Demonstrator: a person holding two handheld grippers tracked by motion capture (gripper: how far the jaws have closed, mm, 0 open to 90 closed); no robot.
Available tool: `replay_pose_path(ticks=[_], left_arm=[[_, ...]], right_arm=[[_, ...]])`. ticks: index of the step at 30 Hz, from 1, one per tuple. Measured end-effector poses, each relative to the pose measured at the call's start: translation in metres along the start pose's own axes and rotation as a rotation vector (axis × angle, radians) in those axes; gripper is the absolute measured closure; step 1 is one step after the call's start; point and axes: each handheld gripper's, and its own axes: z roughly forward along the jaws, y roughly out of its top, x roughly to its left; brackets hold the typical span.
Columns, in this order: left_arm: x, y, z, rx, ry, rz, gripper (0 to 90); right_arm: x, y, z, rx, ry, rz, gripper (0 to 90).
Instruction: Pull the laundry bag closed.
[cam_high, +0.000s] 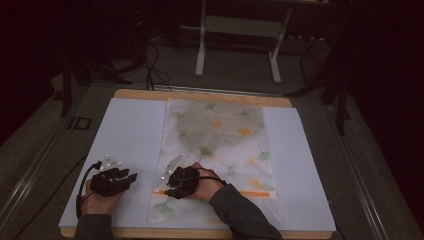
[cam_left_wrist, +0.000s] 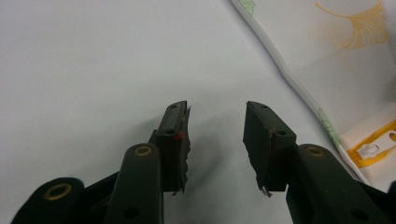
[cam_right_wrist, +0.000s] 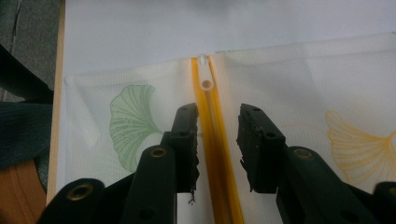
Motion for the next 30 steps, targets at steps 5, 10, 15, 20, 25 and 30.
replay_pose_path(ticks=[5, 10, 15, 20, 25, 30], left_arm=[[0.000, 0.000, 0.000, 0.002, 0.000, 0.002, 60.2], [0.000, 0.000, 0.000, 0.002, 0.001, 0.001, 60.1], [0.000, 0.000, 0.000, 0.001, 0.001, 0.001, 60.0], [0.000, 0.000, 0.000, 0.000, 0.001, 0.000, 60.0], [0.000, 0.000, 0.000, 0.003, 0.003, 0.004, 59.9], [0.000, 0.000, 0.000, 0.003, 0.004, 0.004, 59.8]], right_arm=[[0.001, 0.003, 0.003, -0.001, 0.005, -0.005, 68.8], [0.002, 0.007, 0.007, 0.002, 0.012, -0.015, 69.6], [0.003, 0.010, 0.012, 0.010, 0.021, -0.019, 72.5], [0.003, 0.012, 0.016, 0.018, 0.021, -0.026, 74.0], [0.003, 0.015, 0.020, 0.021, 0.026, -0.027, 75.2], [0.004, 0.017, 0.024, 0.031, 0.020, -0.033, 77.9]])
